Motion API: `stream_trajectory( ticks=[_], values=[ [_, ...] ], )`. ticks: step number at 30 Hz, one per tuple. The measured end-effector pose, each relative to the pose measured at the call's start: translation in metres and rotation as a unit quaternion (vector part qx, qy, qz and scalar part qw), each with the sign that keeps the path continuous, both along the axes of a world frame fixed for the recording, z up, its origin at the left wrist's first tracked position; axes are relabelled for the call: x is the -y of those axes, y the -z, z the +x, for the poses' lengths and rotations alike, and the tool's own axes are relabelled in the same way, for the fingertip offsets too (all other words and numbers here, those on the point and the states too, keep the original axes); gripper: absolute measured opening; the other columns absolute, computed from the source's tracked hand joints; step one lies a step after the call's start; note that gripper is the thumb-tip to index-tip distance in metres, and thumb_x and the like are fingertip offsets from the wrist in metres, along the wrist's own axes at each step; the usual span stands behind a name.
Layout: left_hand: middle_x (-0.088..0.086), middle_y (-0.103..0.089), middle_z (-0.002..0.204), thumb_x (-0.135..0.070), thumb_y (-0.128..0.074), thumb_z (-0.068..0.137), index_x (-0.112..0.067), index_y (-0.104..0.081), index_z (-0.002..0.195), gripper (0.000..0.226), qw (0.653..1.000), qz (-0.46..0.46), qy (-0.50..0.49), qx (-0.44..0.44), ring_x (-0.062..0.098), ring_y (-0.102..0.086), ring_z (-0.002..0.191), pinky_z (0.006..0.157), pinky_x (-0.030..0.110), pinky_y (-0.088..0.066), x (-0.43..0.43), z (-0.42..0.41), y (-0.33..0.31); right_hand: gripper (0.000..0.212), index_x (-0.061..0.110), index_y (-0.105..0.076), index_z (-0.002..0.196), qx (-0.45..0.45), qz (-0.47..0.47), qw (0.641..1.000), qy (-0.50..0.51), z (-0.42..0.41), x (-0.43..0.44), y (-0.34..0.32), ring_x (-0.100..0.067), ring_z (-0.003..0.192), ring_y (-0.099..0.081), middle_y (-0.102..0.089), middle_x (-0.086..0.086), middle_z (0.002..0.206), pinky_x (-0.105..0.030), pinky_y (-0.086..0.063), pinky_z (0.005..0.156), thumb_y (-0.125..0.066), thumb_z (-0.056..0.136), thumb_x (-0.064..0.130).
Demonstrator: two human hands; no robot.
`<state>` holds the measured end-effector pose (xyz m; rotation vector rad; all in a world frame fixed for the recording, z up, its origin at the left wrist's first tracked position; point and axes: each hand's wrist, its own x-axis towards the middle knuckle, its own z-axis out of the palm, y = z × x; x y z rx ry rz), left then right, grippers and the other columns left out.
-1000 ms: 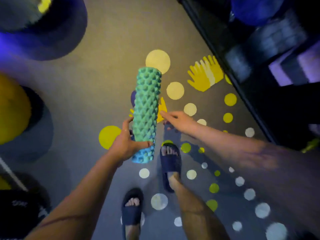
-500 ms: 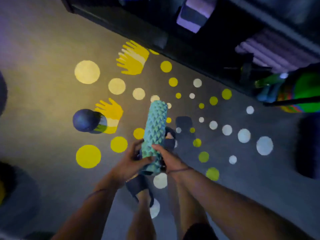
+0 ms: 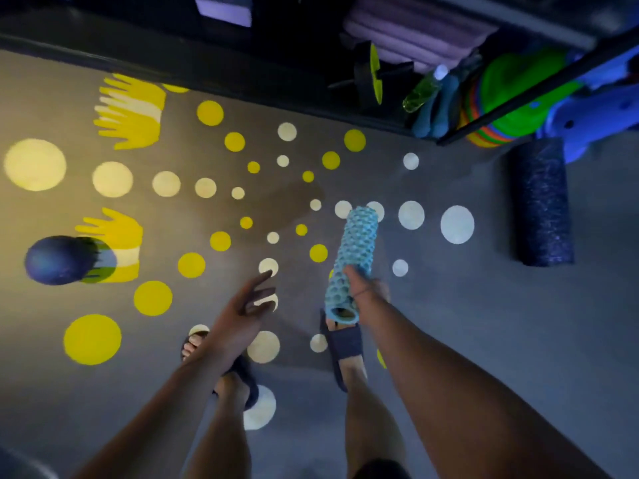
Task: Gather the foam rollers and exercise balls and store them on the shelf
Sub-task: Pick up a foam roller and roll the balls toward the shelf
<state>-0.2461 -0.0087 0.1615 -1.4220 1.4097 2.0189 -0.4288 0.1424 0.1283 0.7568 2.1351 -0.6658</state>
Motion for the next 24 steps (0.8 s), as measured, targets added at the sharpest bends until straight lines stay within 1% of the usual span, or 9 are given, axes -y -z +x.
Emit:
stream_trajectory(
  ticks=[2,6,9,12,14,17,19,21,24],
  values=[
    [0.005,-0.071,0.123,0.001,-0.06,0.097,-0.033,-0.06,0.134,0.05,1.0,-0.021,-0.009,0.01,0.014,-0.064,0.11,0.095,0.037,-0.048,-0.023,-0.026,-0.004,0.066,0.004,-0.067,0.119,-0.032,0.035,0.998,-0.03,-0.038,-0.024,-0.001,-0.035,0.112,-0.067,-0.07,-0.015,0.119,-0.036,-0.052,0.084,-0.077,0.078,0.055],
    [0.003,-0.071,0.11,0.001,-0.055,0.099,-0.026,-0.061,0.132,0.043,0.999,-0.028,-0.024,0.022,0.019,-0.063,0.095,0.073,0.019,-0.047,-0.068,-0.071,-0.028,0.05,0.004,-0.059,0.125,-0.091,0.016,0.986,-0.136,-0.1,-0.06,-0.019,-0.038,0.117,-0.062,-0.067,-0.02,0.123,-0.037,-0.048,0.087,-0.071,0.089,0.037],
    [-0.001,-0.073,0.102,-0.015,-0.059,0.091,-0.043,-0.064,0.118,0.039,0.998,-0.044,-0.02,0.043,0.025,-0.068,0.092,0.074,0.028,-0.049,-0.095,-0.096,-0.045,0.046,0.009,-0.053,0.13,-0.074,0.043,0.957,-0.277,-0.119,-0.088,-0.039,-0.04,0.125,-0.056,-0.061,-0.019,0.13,-0.043,-0.043,0.101,-0.065,0.093,0.032],
    [-0.004,-0.077,0.096,-0.041,-0.055,0.069,-0.058,-0.065,0.103,0.039,0.995,-0.061,-0.041,0.067,0.032,-0.073,0.095,0.083,0.04,-0.054,-0.119,-0.099,-0.043,0.046,0.003,-0.054,0.13,-0.04,0.018,0.924,-0.381,-0.108,-0.112,-0.049,-0.04,0.126,-0.054,-0.056,-0.022,0.133,-0.041,-0.042,0.1,-0.067,0.092,0.024],
    [-0.002,-0.076,0.097,-0.036,-0.057,0.073,-0.052,-0.064,0.107,0.038,0.992,-0.069,-0.066,0.081,0.032,-0.073,0.095,0.08,0.037,-0.054,-0.133,-0.101,-0.057,0.043,0.0,-0.055,0.13,-0.016,-0.005,0.914,-0.405,-0.091,-0.118,-0.058,-0.038,0.125,-0.054,-0.056,-0.022,0.133,-0.037,-0.041,0.1,-0.067,0.093,0.018],
    [0.001,-0.076,0.1,-0.021,-0.059,0.092,-0.038,-0.062,0.12,0.033,0.984,-0.076,-0.127,0.1,0.025,-0.071,0.095,0.072,0.026,-0.051,-0.152,-0.09,-0.078,0.039,0.004,-0.058,0.129,0.003,-0.025,0.894,-0.447,-0.058,-0.121,-0.066,-0.035,0.124,-0.056,-0.059,-0.018,0.134,-0.037,-0.041,0.103,-0.065,0.093,0.018],
    [0.001,-0.075,0.098,-0.022,-0.056,0.091,-0.034,-0.062,0.121,0.032,0.978,-0.07,-0.165,0.104,0.023,-0.072,0.092,0.071,0.026,-0.054,-0.163,-0.065,-0.079,0.035,0.006,-0.06,0.126,0.029,-0.025,0.876,-0.481,-0.032,-0.124,-0.065,-0.035,0.123,-0.057,-0.061,-0.017,0.132,-0.039,-0.044,0.102,-0.064,0.093,0.018],
    [0.007,-0.076,0.1,-0.02,-0.057,0.091,-0.028,-0.062,0.122,0.032,0.971,-0.069,-0.202,0.106,0.027,-0.072,0.089,0.076,0.033,-0.056,-0.174,-0.028,-0.072,0.032,0.006,-0.059,0.124,0.065,-0.02,0.842,-0.536,-0.004,-0.12,-0.063,-0.036,0.122,-0.057,-0.061,-0.019,0.13,-0.04,-0.046,0.1,-0.061,0.094,0.019],
    [0.008,-0.075,0.098,-0.009,-0.051,0.099,-0.022,-0.063,0.125,0.031,0.954,-0.07,-0.242,0.16,0.023,-0.072,0.083,0.07,0.031,-0.053,-0.189,0.044,-0.059,0.023,0.008,-0.057,0.115,0.104,-0.008,0.765,-0.635,0.044,-0.108,-0.057,-0.038,0.121,-0.057,-0.061,-0.023,0.127,-0.039,-0.045,0.094,-0.055,0.097,0.02]
  ],
)
